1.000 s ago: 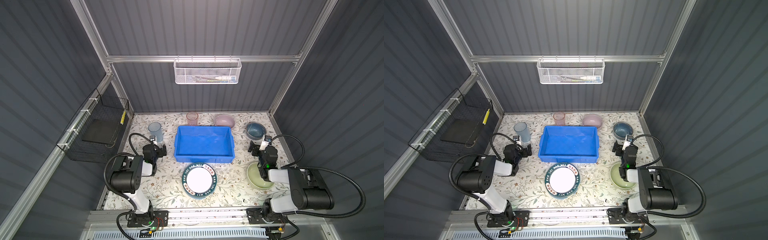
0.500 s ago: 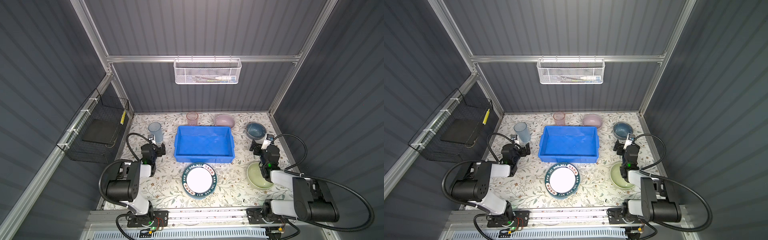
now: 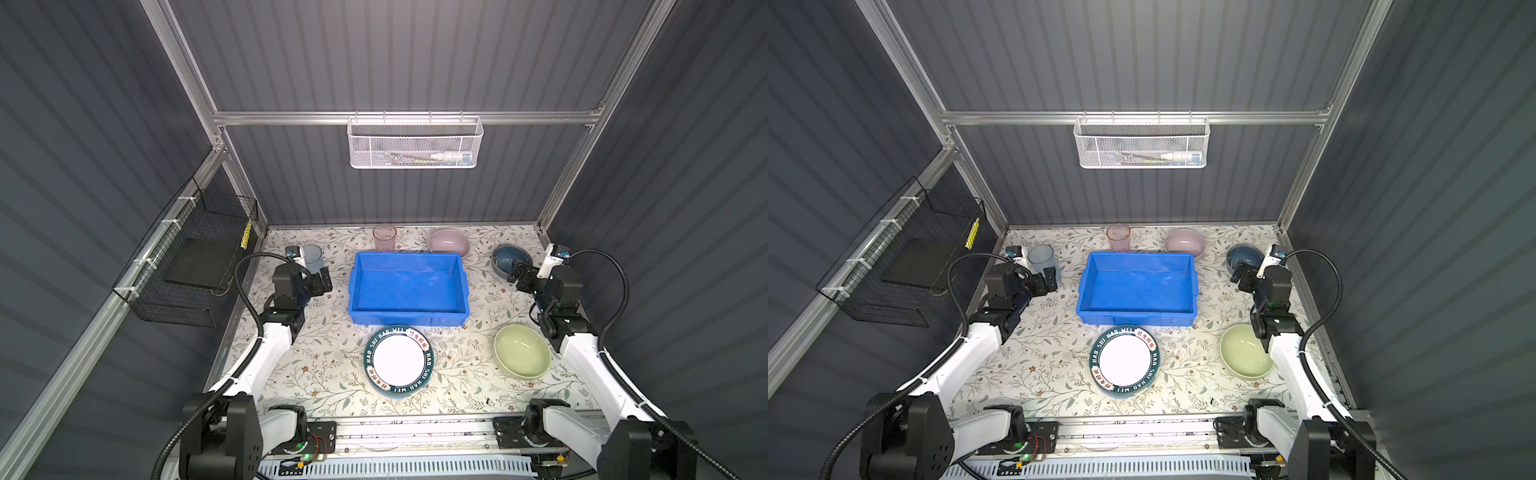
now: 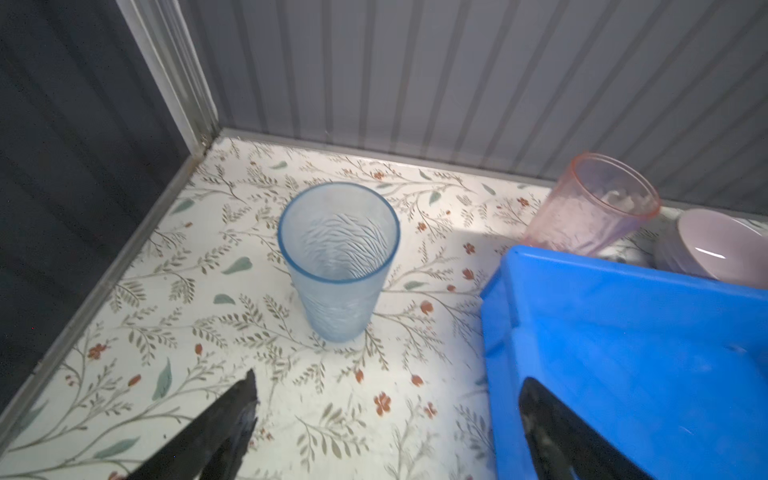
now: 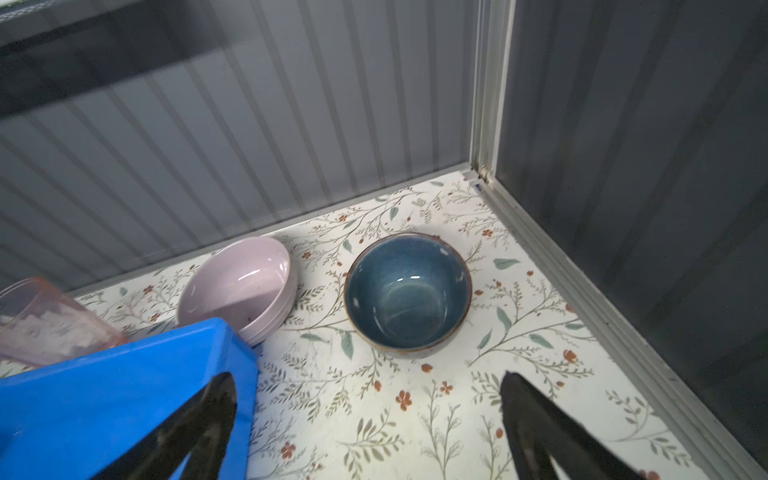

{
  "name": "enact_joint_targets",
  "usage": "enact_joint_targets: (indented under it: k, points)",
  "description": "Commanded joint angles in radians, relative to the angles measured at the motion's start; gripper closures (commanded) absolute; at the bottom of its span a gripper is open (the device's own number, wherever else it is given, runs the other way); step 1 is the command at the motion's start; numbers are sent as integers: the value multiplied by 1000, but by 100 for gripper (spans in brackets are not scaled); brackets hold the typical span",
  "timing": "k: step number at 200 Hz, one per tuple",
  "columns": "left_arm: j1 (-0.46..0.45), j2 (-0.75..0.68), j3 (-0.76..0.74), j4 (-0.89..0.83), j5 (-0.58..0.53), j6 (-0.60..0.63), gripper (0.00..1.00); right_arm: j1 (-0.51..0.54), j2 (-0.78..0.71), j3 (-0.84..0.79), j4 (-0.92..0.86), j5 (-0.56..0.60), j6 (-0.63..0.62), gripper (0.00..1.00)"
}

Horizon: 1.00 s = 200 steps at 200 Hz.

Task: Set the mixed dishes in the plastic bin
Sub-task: 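Move the left gripper and right gripper toward opposite rims of the plate stack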

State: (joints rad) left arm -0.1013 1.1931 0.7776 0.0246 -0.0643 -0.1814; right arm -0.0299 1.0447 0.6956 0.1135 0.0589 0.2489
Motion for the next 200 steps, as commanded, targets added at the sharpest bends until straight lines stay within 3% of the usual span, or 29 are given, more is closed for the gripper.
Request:
enact_joint_targets:
  k: [1,39,69,97,169,200]
  points:
    - [-15,-25,124,-371,119,-57,1,19,3,97,-270,-98,55,1]
    - [-54,-47,214,-613,284,-96,1,84,12,219,-480,-263,-1,4]
    - [-137,-56,223,-736,314,-132,2,170,21,276,-606,-280,1,4]
    - [-155,-59,192,-820,352,-157,5,244,33,286,-645,-312,28,7]
    - [-201,-115,98,-864,484,-225,19,448,27,231,-668,-384,124,13]
    - [-209,-117,5,-814,485,-261,25,519,3,186,-699,-460,112,18]
